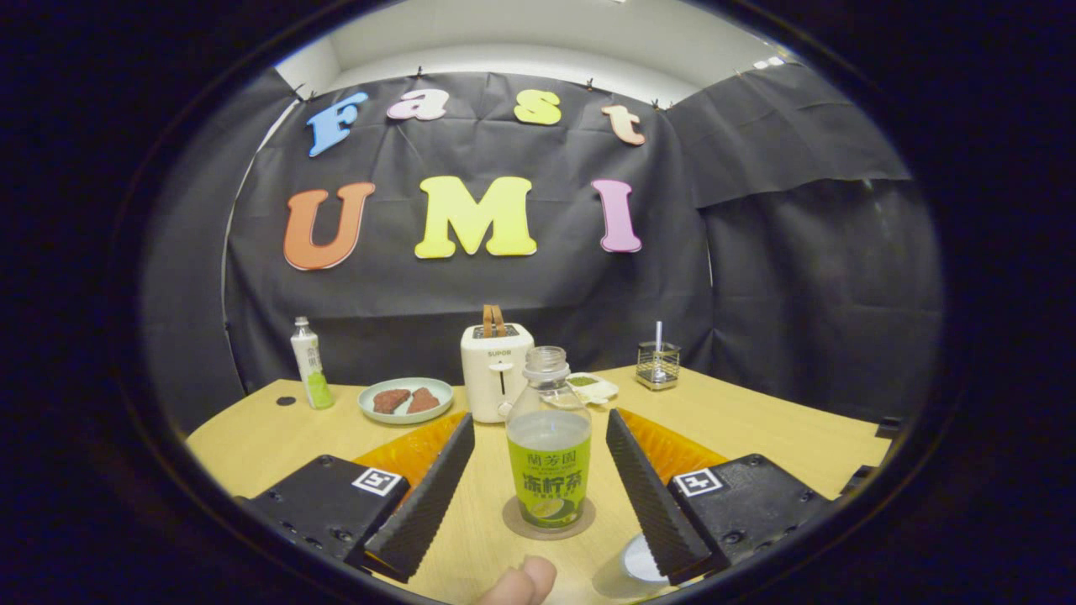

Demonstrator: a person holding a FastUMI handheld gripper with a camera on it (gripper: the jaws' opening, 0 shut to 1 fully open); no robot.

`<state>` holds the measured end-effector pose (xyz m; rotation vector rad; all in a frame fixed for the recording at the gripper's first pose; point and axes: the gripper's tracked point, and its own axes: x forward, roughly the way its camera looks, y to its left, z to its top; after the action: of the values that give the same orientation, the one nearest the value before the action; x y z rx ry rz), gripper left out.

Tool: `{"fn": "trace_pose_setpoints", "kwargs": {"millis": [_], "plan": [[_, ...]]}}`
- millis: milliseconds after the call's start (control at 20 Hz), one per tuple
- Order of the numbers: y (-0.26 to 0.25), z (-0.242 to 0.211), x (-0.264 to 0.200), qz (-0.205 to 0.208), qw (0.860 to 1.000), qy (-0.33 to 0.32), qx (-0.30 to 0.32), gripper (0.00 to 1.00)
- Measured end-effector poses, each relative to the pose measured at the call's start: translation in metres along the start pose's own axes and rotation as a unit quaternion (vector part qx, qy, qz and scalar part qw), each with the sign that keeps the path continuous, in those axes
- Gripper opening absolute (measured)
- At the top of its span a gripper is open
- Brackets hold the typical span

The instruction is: Take the bottle from table, then pour the juice into the cup, finally place the bottle on the coaster

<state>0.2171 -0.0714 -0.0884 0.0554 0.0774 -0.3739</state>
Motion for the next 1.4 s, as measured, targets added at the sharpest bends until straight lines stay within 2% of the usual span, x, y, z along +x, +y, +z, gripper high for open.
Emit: {"fn": "trace_pose_setpoints", "kwargs": {"millis": [500,800,1400], "plan": [[-0.028,0.017,-0.087,0.023,0.998,-0.006,-0.056,1.00],[-0.058,0.041,-0.152,0.079,0.996,-0.030,0.011,1.00],[-0.081,0.034,-0.221,0.132,0.991,-0.014,-0.016,1.00]]}}
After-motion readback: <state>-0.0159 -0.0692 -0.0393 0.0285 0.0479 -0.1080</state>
